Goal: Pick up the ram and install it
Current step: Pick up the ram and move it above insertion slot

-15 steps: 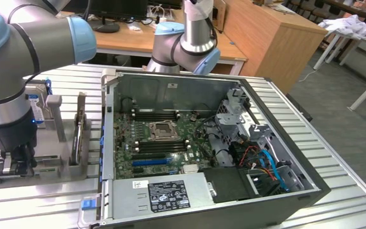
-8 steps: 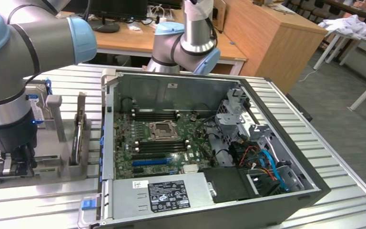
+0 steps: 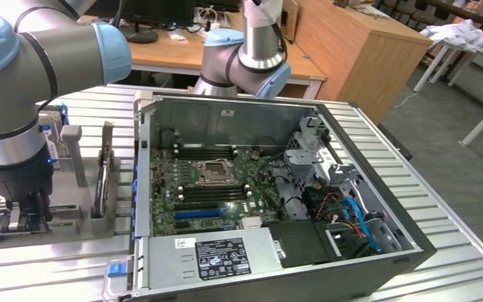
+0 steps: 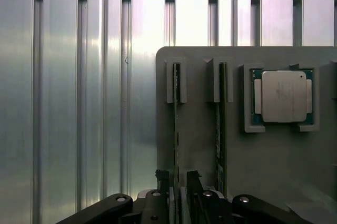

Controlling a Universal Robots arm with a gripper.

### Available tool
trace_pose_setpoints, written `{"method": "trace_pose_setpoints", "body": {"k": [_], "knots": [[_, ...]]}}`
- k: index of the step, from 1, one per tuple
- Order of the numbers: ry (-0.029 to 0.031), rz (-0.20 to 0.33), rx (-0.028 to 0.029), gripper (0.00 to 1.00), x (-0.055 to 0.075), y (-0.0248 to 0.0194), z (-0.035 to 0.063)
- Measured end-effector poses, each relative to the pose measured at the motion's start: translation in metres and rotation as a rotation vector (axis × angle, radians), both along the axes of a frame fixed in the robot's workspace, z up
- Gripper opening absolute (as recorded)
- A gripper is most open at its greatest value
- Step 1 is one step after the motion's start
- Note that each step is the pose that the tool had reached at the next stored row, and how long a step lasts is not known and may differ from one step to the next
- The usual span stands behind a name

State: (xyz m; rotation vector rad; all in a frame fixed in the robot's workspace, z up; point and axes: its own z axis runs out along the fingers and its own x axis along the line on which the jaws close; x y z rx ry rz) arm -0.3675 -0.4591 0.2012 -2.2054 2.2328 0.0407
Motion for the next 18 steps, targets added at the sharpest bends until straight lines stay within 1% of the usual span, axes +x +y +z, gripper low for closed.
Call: {"method": "trace_pose_setpoints", "body": {"k": [12, 13, 15, 16, 18], "knots": [[0.0000, 0.000, 0.0000, 0.27, 0.0001, 0.0000, 0.0000], [0.0000, 0.000, 0.0000, 0.26, 0.0000, 0.0000, 0.0000], [0.0000, 0.000, 0.0000, 0.26, 0.0000, 0.0000, 0.0000], [0.0000, 0.000, 0.0000, 0.19, 0.0000, 0.0000, 0.0000], [0.0000, 0.000, 0.0000, 0.19, 0.0000, 0.0000, 0.0000]]}}
